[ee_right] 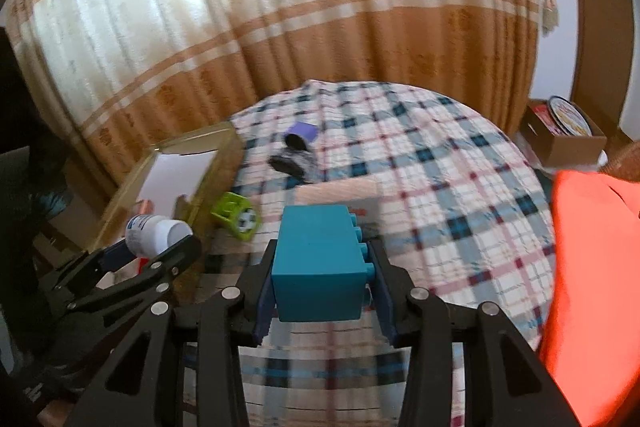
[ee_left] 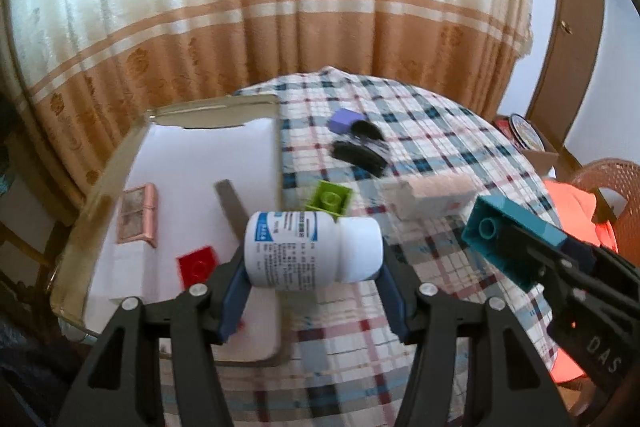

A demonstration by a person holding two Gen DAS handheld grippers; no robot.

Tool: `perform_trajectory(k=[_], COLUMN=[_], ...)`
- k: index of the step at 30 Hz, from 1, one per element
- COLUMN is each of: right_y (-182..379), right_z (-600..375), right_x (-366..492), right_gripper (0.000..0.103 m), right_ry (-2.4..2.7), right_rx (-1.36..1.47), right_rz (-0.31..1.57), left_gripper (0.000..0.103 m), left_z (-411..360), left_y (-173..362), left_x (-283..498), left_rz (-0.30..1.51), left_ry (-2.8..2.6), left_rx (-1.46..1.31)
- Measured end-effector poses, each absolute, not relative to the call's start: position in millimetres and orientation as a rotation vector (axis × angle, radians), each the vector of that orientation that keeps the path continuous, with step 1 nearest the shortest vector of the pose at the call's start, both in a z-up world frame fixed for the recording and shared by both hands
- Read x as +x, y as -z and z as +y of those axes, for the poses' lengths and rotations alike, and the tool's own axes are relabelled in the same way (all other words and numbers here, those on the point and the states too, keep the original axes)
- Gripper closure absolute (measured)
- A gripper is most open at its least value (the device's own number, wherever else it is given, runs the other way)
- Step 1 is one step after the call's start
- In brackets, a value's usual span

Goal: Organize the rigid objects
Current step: 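Carry the pill bottle and blue brick over the tray with both grippers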

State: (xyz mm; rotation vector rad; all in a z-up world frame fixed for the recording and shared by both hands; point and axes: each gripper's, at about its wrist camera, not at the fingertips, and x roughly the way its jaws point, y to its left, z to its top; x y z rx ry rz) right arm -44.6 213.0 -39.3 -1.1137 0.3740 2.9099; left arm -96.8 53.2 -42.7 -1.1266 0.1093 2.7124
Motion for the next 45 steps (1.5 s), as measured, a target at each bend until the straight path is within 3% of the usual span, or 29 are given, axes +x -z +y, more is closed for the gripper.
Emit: perform_trajectory(k=[21, 27, 45], right_y=[-5, -9, 28], right_z=[125, 108, 78], right_x=[-95, -123, -209], right_gripper=[0.058, 0.058, 0.058], right_ry=[-3.118, -3.133, -3.092], right_rx=[-1.022, -1.006, -1.166], right_rz=[0.258, 0.269, 0.211], left_gripper=[0.046, 0.046, 0.046], left_z=[-37, -51, -62], left_y=[23, 22, 42], left_x=[-129, -153, -228], left_rz=[-0.003, 0.045, 0.071], left_ry=[-2.894, -2.934, -2.938], left_rx=[-1.11, -1.136, -1.347])
